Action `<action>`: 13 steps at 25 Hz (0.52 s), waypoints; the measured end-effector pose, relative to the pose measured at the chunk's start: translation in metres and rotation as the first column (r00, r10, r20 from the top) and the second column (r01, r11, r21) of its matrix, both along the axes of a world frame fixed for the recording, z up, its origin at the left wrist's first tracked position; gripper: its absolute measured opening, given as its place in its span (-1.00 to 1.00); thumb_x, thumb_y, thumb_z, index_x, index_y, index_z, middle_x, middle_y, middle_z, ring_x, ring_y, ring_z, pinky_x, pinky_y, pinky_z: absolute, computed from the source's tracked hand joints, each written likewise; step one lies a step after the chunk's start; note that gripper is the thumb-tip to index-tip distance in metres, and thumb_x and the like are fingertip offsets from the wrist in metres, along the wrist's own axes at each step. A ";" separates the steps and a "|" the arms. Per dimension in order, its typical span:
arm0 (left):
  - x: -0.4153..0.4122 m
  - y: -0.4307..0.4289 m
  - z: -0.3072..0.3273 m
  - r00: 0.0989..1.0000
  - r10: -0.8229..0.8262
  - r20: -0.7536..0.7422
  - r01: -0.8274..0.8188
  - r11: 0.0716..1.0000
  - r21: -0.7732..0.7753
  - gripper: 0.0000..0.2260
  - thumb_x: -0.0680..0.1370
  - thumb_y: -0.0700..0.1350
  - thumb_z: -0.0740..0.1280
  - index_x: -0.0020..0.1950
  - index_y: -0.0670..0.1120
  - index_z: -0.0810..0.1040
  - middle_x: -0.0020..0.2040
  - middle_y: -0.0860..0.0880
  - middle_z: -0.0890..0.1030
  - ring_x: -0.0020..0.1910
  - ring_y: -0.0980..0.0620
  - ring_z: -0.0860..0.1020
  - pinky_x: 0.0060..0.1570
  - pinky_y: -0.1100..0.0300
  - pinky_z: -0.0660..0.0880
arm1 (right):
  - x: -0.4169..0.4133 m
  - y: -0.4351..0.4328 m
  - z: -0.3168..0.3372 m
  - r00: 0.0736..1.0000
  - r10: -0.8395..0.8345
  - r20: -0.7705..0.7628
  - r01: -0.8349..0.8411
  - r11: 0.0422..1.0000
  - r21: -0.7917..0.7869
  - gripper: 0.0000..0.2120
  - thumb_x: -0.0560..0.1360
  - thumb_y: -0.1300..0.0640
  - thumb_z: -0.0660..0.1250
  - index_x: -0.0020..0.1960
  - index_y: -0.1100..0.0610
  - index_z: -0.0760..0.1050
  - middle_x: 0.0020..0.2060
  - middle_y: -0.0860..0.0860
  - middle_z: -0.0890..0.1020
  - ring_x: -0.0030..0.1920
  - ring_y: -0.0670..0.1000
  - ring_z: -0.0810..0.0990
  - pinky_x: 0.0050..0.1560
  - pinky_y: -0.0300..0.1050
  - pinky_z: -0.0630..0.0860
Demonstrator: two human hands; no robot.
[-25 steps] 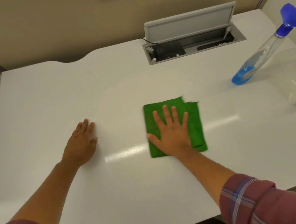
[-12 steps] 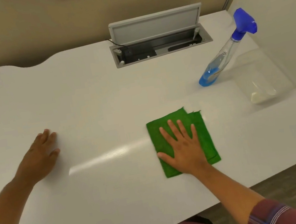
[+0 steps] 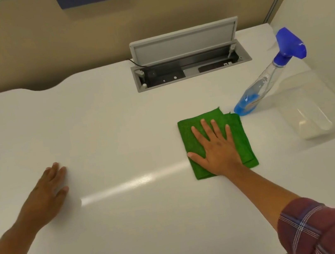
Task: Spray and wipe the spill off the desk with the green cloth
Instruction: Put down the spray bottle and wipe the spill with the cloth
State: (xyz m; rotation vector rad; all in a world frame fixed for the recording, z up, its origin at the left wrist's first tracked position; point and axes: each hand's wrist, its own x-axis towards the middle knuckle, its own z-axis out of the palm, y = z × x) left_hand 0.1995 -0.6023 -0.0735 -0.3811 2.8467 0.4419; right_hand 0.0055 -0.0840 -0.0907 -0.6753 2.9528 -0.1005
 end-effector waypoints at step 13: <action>-0.013 0.020 0.017 0.999 0.009 0.031 -0.008 0.999 -0.040 -0.43 0.68 -0.10 0.22 0.68 -0.16 0.17 0.72 -0.16 0.07 0.70 -0.19 0.09 0.67 -0.05 0.10 | -0.094 -0.128 0.004 0.997 -0.067 0.041 0.067 0.998 0.012 -0.08 0.53 -0.59 -0.28 0.74 -0.11 -0.07 0.74 0.16 -0.01 0.71 0.33 -0.06 0.58 0.60 -0.08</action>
